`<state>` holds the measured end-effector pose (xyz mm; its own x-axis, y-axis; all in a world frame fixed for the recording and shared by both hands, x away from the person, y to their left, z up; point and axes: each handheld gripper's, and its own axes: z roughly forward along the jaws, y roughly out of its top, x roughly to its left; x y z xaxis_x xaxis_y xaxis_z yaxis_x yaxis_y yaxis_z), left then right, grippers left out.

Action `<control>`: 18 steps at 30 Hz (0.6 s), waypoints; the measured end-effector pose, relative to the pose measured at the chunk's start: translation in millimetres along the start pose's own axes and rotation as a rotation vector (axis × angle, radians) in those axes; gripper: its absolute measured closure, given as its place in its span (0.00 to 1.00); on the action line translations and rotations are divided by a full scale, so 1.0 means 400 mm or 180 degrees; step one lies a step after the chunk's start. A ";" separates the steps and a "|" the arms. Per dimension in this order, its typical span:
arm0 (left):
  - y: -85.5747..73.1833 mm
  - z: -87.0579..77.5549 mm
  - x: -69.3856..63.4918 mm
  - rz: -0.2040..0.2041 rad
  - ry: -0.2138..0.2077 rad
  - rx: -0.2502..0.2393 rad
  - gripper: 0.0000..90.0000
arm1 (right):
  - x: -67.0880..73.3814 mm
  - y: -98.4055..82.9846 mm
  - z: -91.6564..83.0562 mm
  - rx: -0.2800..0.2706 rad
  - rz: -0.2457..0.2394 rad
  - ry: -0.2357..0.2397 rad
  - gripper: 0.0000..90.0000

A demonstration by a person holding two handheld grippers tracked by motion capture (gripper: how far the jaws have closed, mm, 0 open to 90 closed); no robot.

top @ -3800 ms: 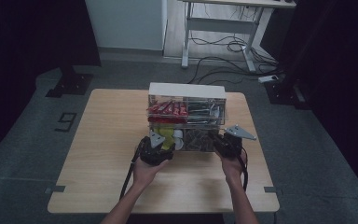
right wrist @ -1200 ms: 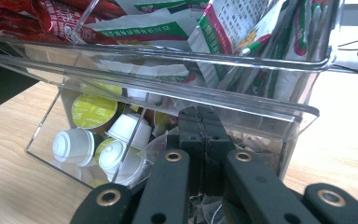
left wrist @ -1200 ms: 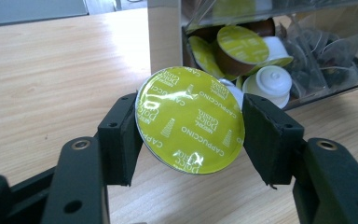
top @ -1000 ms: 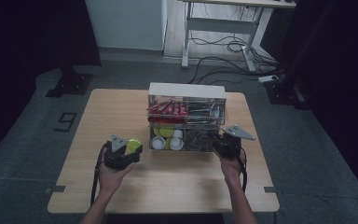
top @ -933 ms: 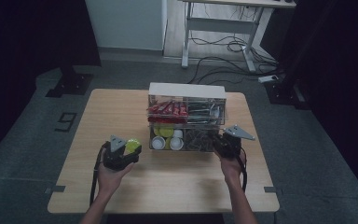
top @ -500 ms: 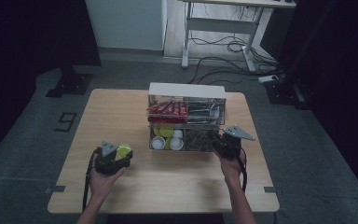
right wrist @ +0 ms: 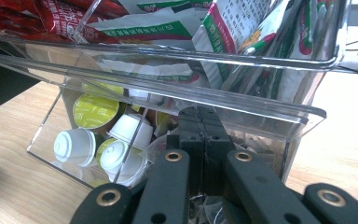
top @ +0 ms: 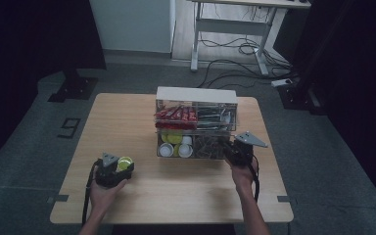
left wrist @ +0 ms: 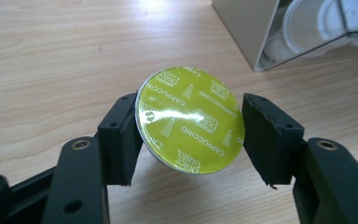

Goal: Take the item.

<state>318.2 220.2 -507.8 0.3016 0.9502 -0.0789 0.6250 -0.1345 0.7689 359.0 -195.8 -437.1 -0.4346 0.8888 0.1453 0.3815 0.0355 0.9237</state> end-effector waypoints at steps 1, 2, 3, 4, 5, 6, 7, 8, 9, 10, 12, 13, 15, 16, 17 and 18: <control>-0.002 0.002 0.001 0.0002 0.0005 0.0009 0.45 | 0.000 0.000 0.000 -0.0001 0.0000 0.0001 0.99; -0.005 0.004 0.002 -0.0003 0.0015 0.0023 0.45 | 0.000 0.000 0.000 -0.0002 0.0001 0.0002 0.99; -0.007 0.006 0.004 -0.0012 0.0010 0.0030 0.45 | 0.000 0.000 0.000 -0.0001 0.0002 0.0004 0.99; -0.010 0.007 0.005 -0.0008 0.0012 0.0054 0.45 | 0.000 0.000 0.000 -0.0001 0.0000 0.0005 0.99; -0.013 0.011 0.006 -0.0008 0.0026 0.0058 0.45 | 0.000 0.000 0.000 0.0000 -0.0001 0.0004 0.99; -0.015 0.013 0.008 0.0003 0.0029 0.0096 0.45 | 0.000 0.000 0.000 0.0001 0.0000 0.0003 0.99; -0.018 0.017 0.010 -0.0002 0.0035 0.0110 0.45 | 0.000 0.000 0.000 0.0002 -0.0001 0.0003 0.99; -0.022 0.022 0.014 -0.0015 0.0050 0.0143 0.45 | 0.000 0.000 0.000 0.0002 -0.0002 0.0003 0.99; -0.025 0.026 0.016 -0.0023 0.0055 0.0158 0.45 | 0.000 0.000 0.000 0.0003 -0.0002 0.0003 0.99; -0.027 0.029 0.019 -0.0020 0.0061 0.0193 0.45 | 0.000 0.000 0.000 0.0003 0.0001 0.0000 0.99; -0.033 0.036 0.022 -0.0033 0.0083 0.0214 0.45 | -0.001 0.000 0.000 0.0004 -0.0004 0.0007 0.99; -0.034 0.037 0.023 -0.0021 0.0093 0.0228 0.45 | -0.001 0.000 -0.001 0.0004 -0.0003 0.0008 0.99; -0.037 0.039 0.024 -0.0046 0.0083 0.0215 0.45 | -0.002 0.000 0.000 0.0006 -0.0005 0.0007 0.99; -0.038 0.040 0.024 -0.0049 0.0076 0.0226 0.45 | -0.002 0.000 0.000 0.0006 -0.0005 0.0007 0.99; -0.039 0.040 0.024 -0.0056 0.0074 0.0215 0.45 | -0.002 0.000 0.000 0.0009 -0.0005 0.0005 0.99; -0.039 0.040 0.025 -0.0060 0.0070 0.0215 0.45 | -0.002 0.000 0.000 0.0009 -0.0006 0.0003 0.99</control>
<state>322.9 227.2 -530.7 0.2737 0.9586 -0.0785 0.6778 -0.1344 0.7228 359.2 -196.4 -437.0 -0.4362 0.8883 0.1440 0.3829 0.0384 0.9230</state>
